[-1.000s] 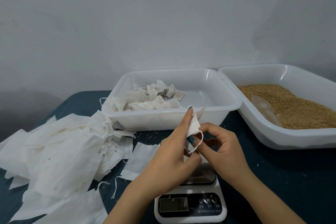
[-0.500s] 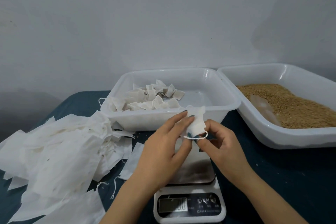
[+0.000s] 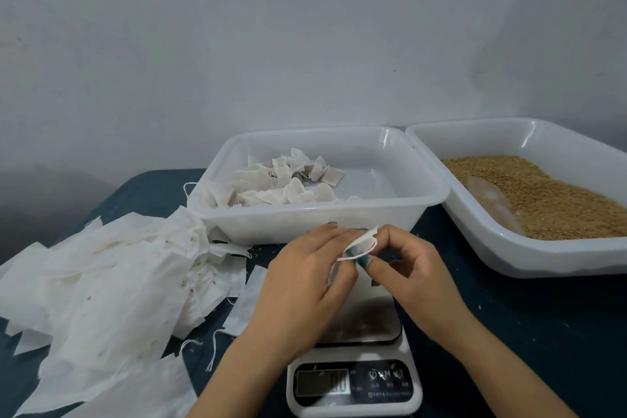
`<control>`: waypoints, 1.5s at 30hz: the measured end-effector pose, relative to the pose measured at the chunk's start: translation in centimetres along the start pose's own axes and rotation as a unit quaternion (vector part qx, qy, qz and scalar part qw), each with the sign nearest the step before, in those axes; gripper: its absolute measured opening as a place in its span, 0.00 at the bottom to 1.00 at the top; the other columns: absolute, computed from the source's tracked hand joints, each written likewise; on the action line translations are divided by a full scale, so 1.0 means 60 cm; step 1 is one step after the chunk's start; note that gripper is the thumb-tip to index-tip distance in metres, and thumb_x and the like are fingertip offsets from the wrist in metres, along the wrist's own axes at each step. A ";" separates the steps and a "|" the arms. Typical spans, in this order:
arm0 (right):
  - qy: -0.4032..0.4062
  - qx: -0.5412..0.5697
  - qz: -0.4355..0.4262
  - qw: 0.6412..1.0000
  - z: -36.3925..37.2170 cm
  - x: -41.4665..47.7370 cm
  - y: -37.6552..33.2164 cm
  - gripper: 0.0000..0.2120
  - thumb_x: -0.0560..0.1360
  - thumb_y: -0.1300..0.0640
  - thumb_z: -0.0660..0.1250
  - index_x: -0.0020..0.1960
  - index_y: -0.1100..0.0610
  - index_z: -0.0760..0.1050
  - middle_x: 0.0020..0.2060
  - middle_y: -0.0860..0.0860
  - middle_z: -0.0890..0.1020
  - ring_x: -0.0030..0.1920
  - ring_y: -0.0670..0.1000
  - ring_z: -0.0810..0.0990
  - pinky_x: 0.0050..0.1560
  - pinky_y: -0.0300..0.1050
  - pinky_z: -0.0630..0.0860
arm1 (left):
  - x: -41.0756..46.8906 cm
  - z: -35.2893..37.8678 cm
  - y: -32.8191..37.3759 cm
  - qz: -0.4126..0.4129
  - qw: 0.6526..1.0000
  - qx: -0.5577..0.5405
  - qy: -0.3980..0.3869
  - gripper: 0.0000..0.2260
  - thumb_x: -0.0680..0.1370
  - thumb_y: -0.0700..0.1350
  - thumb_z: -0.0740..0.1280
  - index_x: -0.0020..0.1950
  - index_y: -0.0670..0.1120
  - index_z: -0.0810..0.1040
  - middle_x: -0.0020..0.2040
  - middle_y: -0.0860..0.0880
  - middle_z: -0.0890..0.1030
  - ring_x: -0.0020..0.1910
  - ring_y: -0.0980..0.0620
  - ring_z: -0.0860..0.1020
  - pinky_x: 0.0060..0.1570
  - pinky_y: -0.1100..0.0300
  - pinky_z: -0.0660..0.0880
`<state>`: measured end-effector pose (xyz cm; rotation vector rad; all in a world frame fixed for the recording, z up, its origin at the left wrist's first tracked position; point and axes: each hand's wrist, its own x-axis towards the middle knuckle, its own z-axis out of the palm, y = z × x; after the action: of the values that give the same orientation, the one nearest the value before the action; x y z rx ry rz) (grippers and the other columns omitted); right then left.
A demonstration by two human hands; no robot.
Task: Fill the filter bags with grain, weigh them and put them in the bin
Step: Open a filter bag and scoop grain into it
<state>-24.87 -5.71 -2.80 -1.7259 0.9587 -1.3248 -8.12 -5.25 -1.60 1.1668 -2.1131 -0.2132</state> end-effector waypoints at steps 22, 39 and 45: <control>-0.051 0.122 0.048 0.990 -0.016 0.006 -0.007 0.02 0.64 0.51 0.67 0.33 0.48 0.76 0.33 0.47 0.77 0.35 0.43 0.75 0.34 0.39 0.75 | 0.004 -0.017 -0.006 0.096 0.993 -0.063 -0.009 0.22 0.73 0.50 0.69 0.67 0.49 0.75 0.66 0.57 0.75 0.72 0.54 0.69 0.70 0.56 0.66; -0.007 -0.033 -0.014 0.999 -0.006 -0.002 0.002 0.04 0.70 0.51 0.69 0.40 0.48 0.74 0.36 0.46 0.79 0.35 0.49 0.75 0.33 0.46 0.73 | -0.004 -0.019 -0.026 0.023 0.999 0.036 -0.026 0.13 0.70 0.59 0.61 0.52 0.58 0.68 0.42 0.58 0.78 0.42 0.56 0.76 0.37 0.58 0.72; 0.026 -0.050 -0.153 0.987 -0.004 -0.003 -0.006 0.03 0.74 0.54 0.67 0.44 0.52 0.78 0.42 0.46 0.76 0.41 0.50 0.76 0.37 0.40 0.73 | -0.003 -0.019 -0.029 0.017 0.998 0.050 -0.033 0.13 0.69 0.60 0.60 0.50 0.59 0.66 0.38 0.59 0.75 0.39 0.55 0.73 0.33 0.62 0.67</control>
<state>-25.10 -5.42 -2.52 -1.9838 0.8246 -1.5450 -6.13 -5.92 -1.65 1.1946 -2.2221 -0.1319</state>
